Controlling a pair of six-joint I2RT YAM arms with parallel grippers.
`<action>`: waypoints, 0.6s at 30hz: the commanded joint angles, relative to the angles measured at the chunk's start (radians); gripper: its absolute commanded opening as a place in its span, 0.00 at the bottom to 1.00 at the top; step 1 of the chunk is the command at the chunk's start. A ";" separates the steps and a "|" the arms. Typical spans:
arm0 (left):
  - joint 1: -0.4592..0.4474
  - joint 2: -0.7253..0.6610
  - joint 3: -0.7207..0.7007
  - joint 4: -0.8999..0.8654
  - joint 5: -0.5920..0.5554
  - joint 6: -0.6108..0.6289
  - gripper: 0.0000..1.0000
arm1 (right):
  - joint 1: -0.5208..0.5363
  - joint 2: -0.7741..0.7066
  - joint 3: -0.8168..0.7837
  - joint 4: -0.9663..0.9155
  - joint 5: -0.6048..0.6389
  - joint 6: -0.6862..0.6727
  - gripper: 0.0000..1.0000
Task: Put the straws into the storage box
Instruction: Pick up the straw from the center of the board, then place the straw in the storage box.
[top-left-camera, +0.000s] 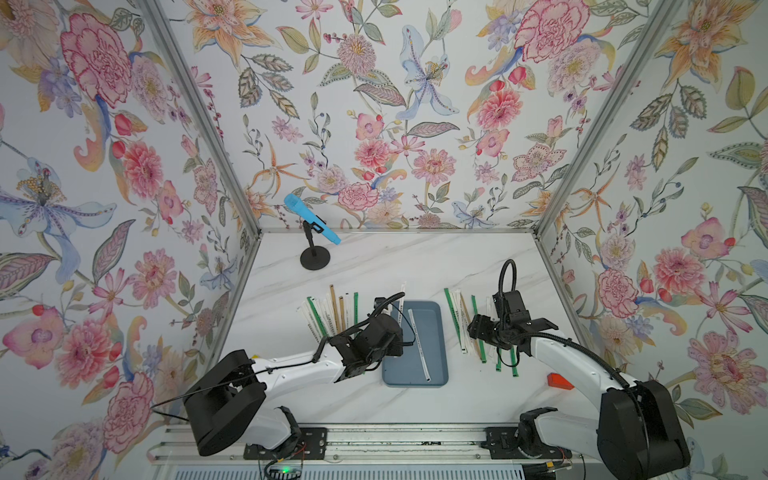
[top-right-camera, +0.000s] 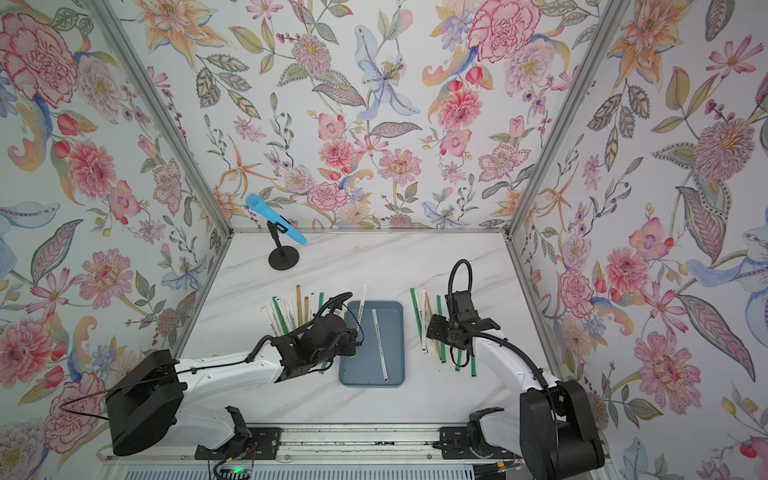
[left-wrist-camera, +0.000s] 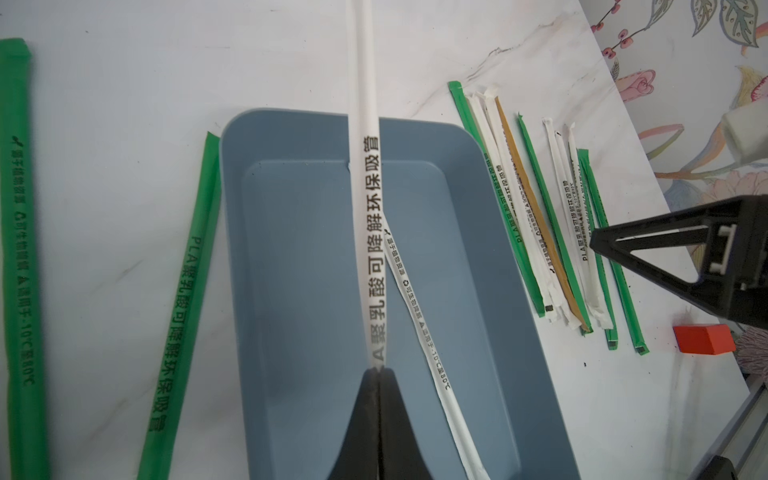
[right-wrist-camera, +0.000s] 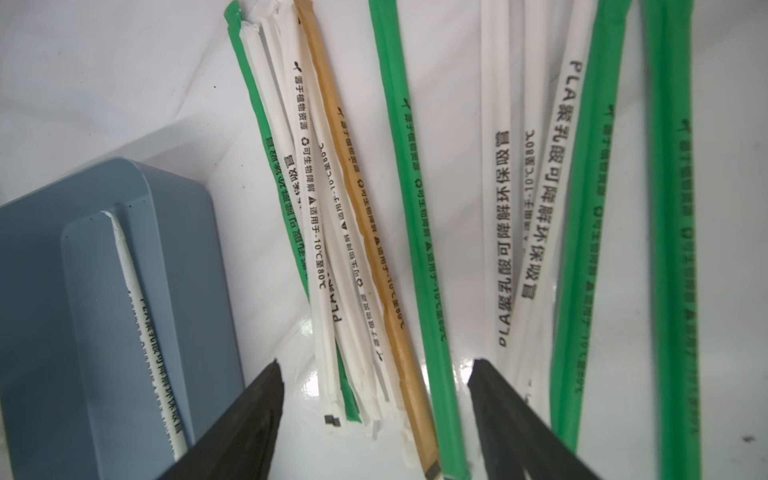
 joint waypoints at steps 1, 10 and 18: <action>-0.017 -0.003 -0.042 0.057 0.004 -0.085 0.01 | -0.011 0.039 0.034 -0.014 -0.010 -0.044 0.72; -0.050 0.050 -0.051 0.087 0.020 -0.117 0.02 | 0.027 0.112 0.104 -0.010 0.017 -0.058 0.67; -0.055 0.084 -0.069 0.076 0.030 -0.125 0.07 | 0.041 0.199 0.143 -0.001 0.107 -0.077 0.50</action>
